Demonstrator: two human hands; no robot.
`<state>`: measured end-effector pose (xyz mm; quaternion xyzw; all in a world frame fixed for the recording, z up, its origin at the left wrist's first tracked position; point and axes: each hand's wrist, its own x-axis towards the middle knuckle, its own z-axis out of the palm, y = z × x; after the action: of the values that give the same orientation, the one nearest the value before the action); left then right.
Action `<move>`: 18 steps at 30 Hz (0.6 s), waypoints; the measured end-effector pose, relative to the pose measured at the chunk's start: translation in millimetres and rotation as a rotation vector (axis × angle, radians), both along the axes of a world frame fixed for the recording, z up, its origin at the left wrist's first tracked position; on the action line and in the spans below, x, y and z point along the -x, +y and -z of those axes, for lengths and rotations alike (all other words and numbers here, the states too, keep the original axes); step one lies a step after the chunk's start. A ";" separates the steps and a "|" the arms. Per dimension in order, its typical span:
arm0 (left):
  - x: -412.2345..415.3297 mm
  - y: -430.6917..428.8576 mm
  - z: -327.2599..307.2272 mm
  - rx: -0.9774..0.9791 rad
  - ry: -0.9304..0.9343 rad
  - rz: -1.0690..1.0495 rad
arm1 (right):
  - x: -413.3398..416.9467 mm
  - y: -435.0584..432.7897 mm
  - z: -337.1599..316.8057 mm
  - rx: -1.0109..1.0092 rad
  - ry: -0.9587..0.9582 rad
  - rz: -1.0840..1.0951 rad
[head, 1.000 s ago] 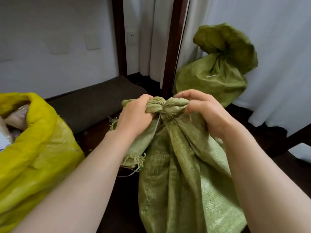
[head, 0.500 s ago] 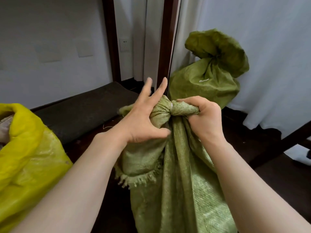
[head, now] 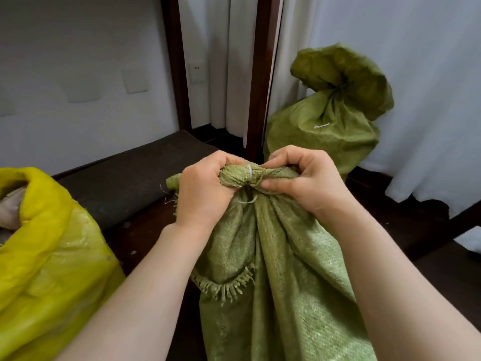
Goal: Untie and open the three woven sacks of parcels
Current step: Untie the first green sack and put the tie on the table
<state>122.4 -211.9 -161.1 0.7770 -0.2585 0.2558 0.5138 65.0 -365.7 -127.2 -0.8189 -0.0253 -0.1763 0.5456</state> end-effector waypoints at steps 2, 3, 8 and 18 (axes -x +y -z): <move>-2.8 1.6 -3.5 -0.068 0.100 0.000 | -2.3 0.1 1.3 0.111 -0.013 0.041; -4.5 2.2 -6.0 -0.127 0.170 0.006 | -2.3 0.6 0.1 0.245 -0.013 0.071; -6.8 6.3 -27.0 -0.265 0.560 0.193 | 2.0 10.5 -14.6 0.560 -0.005 0.017; -15.2 26.9 -41.1 -0.634 0.189 -0.603 | 0.0 0.8 18.2 -0.027 0.450 0.135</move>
<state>137.5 -185.0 -120.1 0.9568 -0.0380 0.2299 0.1742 65.0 -365.0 -145.4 -0.8300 0.1540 -0.0256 0.5355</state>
